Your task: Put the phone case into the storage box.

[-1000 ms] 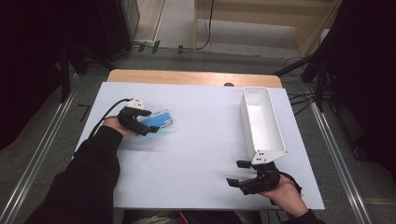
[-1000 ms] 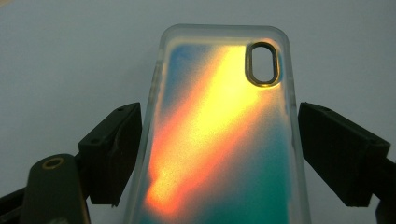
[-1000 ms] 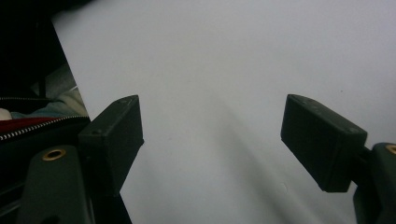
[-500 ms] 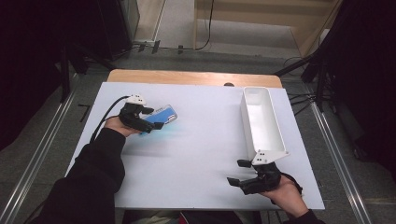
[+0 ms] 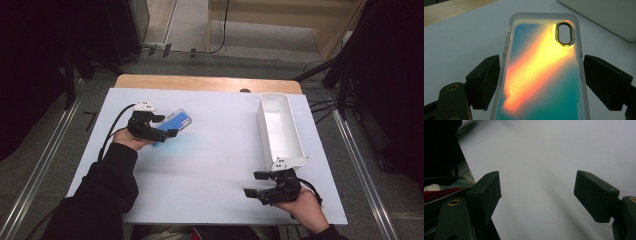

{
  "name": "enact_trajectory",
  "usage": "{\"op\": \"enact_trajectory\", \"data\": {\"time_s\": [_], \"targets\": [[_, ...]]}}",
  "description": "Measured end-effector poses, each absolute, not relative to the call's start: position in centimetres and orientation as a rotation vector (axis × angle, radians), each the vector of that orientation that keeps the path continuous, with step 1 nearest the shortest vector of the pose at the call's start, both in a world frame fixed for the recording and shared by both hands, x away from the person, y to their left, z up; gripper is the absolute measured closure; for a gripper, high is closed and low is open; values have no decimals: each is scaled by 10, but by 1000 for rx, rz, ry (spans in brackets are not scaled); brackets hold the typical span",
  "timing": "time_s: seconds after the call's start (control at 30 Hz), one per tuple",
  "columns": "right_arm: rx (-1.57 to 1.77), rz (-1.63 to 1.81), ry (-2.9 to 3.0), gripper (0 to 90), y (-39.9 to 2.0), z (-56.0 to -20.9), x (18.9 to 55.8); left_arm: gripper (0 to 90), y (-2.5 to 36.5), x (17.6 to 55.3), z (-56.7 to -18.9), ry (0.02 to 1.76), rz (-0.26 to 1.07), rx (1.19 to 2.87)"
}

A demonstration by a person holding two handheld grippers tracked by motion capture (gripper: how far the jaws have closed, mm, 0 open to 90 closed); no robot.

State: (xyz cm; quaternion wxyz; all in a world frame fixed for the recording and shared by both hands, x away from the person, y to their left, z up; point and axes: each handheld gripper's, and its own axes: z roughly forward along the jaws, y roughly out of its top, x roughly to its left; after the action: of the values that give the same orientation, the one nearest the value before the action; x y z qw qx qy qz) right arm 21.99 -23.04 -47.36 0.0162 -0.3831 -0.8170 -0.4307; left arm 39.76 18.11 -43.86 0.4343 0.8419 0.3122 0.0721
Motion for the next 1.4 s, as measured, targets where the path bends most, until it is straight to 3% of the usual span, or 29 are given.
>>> {"op": "enact_trajectory", "data": {"time_s": [1.4], "targets": [[-1376,-1376,-2539,207,-210,-449,228,162,160,345,-450,957,199,1965]]}}
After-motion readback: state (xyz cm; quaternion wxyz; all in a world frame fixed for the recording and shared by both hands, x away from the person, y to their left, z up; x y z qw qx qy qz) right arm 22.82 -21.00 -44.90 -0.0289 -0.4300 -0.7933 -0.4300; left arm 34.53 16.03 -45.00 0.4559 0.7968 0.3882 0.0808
